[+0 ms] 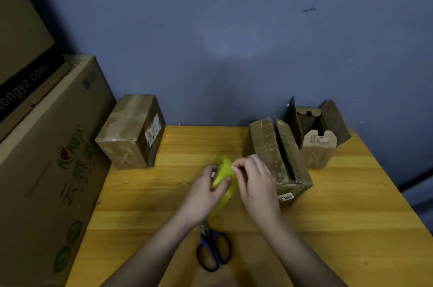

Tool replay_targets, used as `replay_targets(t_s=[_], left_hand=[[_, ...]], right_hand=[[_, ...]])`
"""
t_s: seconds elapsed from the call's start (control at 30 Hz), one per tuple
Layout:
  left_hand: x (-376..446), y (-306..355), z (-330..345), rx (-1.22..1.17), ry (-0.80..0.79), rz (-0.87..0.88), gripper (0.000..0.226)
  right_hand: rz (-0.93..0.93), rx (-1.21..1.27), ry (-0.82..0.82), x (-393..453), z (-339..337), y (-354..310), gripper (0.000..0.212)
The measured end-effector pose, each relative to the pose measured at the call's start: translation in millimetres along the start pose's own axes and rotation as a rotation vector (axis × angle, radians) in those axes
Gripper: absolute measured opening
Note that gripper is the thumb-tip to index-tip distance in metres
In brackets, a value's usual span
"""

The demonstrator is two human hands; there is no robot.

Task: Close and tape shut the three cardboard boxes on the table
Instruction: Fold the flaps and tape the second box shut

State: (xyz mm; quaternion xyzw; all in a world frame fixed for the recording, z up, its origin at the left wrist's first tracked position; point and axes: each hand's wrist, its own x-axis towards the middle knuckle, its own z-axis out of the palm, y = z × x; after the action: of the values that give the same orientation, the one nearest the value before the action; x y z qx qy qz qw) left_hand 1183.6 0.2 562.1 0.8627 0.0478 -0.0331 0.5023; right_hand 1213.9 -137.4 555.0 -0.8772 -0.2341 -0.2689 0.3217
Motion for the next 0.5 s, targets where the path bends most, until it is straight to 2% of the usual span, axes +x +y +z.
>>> replay_targets(t_s=[0.1,0.17,0.23,0.33,0.4,0.43,0.5], left_hand=[[10.0,-5.2,1.4,0.197,0.032,-0.038,0.045],[13.6,-2.5,0.6,0.225,0.035,-0.089,0.048],[15.3,-3.9,0.2,0.07,0.023,-0.161,0.046],[17.7,-8.7,3.0,-0.249,0.044,-0.262,0.062],[20.6,-12.7,6.1,-0.287,0.034,-0.273,0.064],[20.7,-11.6,7.1,-0.287,0.029,-0.269,0.063],[21.2,-11.1,7.6,-0.27,0.016,-0.256,0.063]], right_hand=[[0.016,0.066,-0.038,-2.0,-4.2,-8.4,0.022],[0.131,0.139,-0.07,1.6,-9.1,-12.1,0.015],[0.278,0.228,-0.125,10.8,-13.1,-9.2,0.002],[0.493,0.472,-0.269,26.3,-16.8,0.7,0.036],[0.545,0.499,-0.326,32.8,-14.7,8.4,0.052],[0.544,0.468,-0.342,34.5,-13.2,12.0,0.051],[0.511,0.384,-0.356,37.7,-11.7,18.1,0.034]])
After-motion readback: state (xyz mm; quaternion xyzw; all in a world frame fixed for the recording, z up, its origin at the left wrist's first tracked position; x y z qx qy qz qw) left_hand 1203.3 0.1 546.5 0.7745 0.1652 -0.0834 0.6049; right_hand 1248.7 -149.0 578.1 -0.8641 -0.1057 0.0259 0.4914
